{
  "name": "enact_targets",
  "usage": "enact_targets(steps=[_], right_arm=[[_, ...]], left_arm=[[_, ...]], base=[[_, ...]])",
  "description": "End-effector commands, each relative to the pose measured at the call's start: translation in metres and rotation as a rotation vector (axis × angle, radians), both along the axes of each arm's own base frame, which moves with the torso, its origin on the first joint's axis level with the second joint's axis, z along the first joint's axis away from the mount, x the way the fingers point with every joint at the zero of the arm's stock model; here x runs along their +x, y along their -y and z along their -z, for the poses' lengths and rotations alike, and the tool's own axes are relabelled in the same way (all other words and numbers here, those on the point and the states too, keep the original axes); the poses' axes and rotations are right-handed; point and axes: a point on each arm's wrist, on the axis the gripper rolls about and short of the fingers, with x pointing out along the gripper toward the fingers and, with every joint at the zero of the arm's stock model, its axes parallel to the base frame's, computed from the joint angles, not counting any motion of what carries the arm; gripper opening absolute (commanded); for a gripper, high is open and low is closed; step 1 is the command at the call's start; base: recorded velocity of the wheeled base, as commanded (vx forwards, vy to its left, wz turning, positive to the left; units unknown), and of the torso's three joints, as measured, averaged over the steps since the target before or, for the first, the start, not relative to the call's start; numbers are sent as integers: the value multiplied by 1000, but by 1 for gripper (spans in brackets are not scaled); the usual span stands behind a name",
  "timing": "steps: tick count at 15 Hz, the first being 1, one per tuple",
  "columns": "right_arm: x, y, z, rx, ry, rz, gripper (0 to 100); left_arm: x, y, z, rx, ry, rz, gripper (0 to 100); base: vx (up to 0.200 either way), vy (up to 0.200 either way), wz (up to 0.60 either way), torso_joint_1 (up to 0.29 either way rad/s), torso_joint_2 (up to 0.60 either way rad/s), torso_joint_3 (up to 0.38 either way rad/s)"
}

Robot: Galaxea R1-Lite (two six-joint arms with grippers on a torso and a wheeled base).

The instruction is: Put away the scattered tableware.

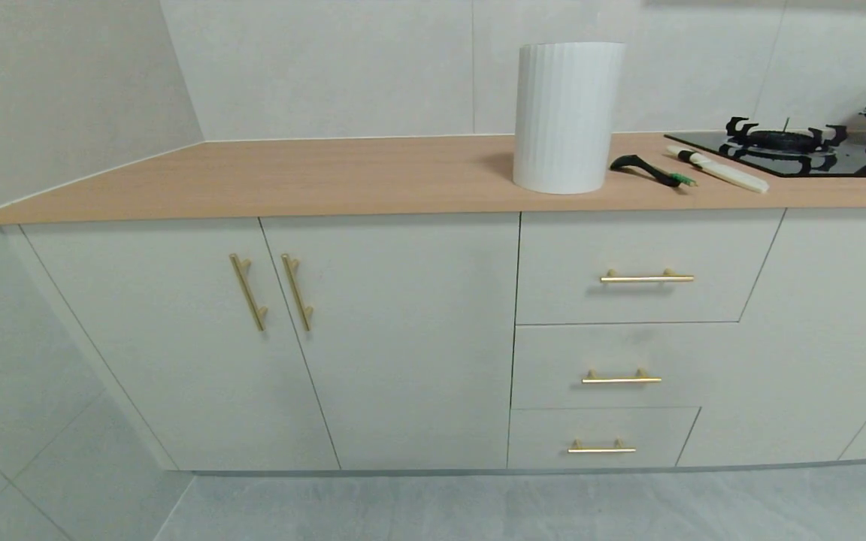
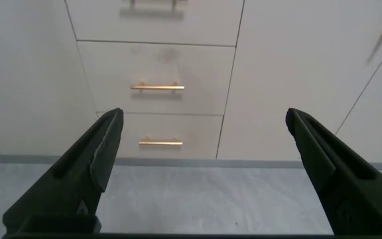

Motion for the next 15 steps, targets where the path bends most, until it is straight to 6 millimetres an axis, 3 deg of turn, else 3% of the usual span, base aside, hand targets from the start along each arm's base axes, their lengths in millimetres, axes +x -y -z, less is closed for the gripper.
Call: enact_targets(steps=[1, 4, 11, 13, 15], right_arm=[[0, 0, 0, -1, -1, 0, 100], [0, 0, 0, 1, -2, 0, 100], [0, 0, 0, -18, 2, 0, 100], [-7, 0, -40, -20, 109, -9, 100], [10, 0, -52, -25, -61, -92, 100]], left_arm=[[0, 0, 0, 0, 0, 0, 100], [0, 0, 0, 0, 0, 0, 100], [0, 0, 0, -5, 0, -2, 100], [0, 0, 0, -5, 0, -2, 100], [0, 0, 0, -5, 0, -2, 100]], base=[[200, 0, 0, 7, -2, 2], [200, 0, 0, 2, 4, 1], [0, 0, 0, 0, 0, 0], [0, 0, 0, 0, 0, 0], [0, 0, 0, 0, 0, 0]])
